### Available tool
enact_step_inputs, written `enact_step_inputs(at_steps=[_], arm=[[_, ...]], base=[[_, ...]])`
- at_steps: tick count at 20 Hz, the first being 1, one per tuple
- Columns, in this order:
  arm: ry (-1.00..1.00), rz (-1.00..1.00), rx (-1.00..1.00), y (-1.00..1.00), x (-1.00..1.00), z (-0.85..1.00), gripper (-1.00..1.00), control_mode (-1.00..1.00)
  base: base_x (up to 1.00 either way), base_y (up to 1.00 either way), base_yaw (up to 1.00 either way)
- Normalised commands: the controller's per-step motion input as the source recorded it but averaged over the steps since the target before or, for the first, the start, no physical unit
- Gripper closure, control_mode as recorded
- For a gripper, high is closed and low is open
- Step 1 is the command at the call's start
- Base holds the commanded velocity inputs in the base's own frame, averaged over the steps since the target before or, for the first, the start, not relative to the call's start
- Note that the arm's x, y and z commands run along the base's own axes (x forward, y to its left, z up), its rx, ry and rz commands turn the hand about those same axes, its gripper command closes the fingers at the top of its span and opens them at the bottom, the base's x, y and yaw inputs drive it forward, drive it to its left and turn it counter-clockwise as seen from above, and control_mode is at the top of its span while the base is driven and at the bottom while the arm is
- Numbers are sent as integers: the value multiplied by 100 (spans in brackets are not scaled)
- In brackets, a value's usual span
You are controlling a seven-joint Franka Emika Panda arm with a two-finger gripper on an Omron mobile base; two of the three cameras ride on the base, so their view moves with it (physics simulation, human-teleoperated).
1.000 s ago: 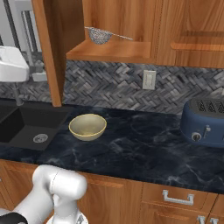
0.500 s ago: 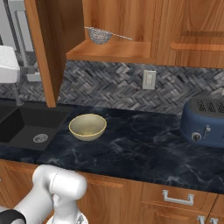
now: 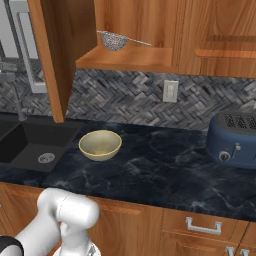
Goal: Open the cabinet and setup a tea strainer by placing it in the bowl upright.
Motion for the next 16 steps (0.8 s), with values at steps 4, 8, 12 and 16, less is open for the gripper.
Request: enact_step_inputs(at_steps=[4,8,12,16], arm=[[1,-3,9,-23,-28,2,-100,-100],[0,2,31,-44,-37,7,-100,-100],[-7,15,41,-63,-31,2,-100,-100],[-8,17,38,-52,-27,15,-100,-100]], base=[[0,0,0],[0,0,0],[0,0,0],[0,0,0]])
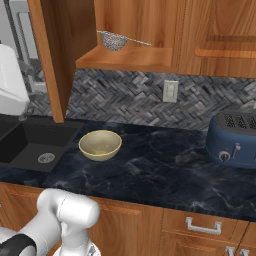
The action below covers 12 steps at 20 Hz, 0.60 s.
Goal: Open the cabinet and setup a tea strainer by placing it in the bowl upright.
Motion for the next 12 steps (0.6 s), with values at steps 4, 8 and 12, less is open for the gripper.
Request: enact_step_inputs(at_steps=[4,8,12], arm=[[0,19,40,-26,-34,2,-100,-100],[18,4,48,-57,0,-13,-100,-100],[2,-2,52,-70,5,-24,-100,-100]], base=[[0,0,0],[0,0,0],[0,0,0]])
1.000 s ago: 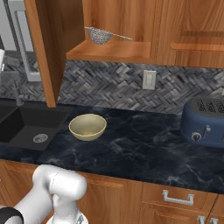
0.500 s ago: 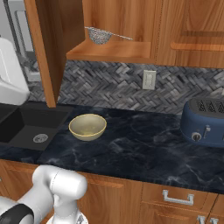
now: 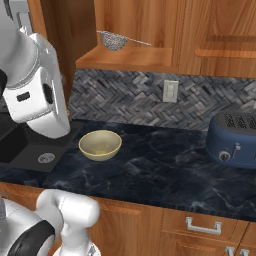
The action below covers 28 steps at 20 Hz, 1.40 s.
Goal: Open the cabinet and setup a tea strainer by placing it in the bowl upright.
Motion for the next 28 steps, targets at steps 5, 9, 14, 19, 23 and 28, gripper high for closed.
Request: enact_step_inputs(at_steps=[5,9,14,19,23,28], arm=[[3,6,68,-69,15,-19,-100,-100],[0,17,31,6,20,-34,-100,-100],[0,25,30,8,29,-44,-100,-100],[-3,20,38,-1,17,-60,-100,-100],[-5,6,7,24,15,-17,-100,-100],[-1,2,1,32,45,0,-100,-100]], base=[[0,0,0],[0,0,0],[0,0,0],[0,0,0],[0,0,0],[0,0,0]])
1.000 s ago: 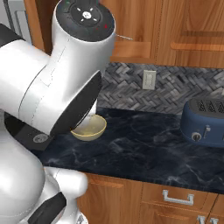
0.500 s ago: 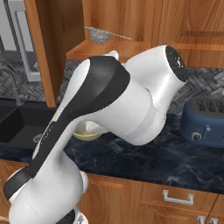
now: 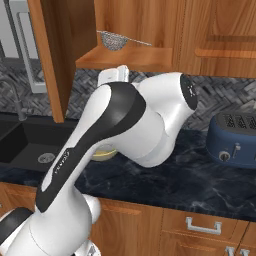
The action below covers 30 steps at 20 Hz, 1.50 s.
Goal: Open the cabinet and setup a tea strainer by placing it in the bowl upright.
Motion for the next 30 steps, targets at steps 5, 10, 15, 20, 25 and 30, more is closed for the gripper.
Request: enact_step_inputs(at_steps=[5,10,15,20,25,30], arm=[[-2,9,11,7,49,0,-100,-100],[-2,17,21,0,26,4,-100,-100],[0,19,13,2,3,22,-100,-100],[6,10,0,39,0,8,-100,-100],[11,3,0,51,0,0,-100,-100],[1,0,0,67,0,0,-100,-100]], base=[[0,0,0],[0,0,0],[0,0,0],[0,0,0],[0,0,0],[0,0,0]])
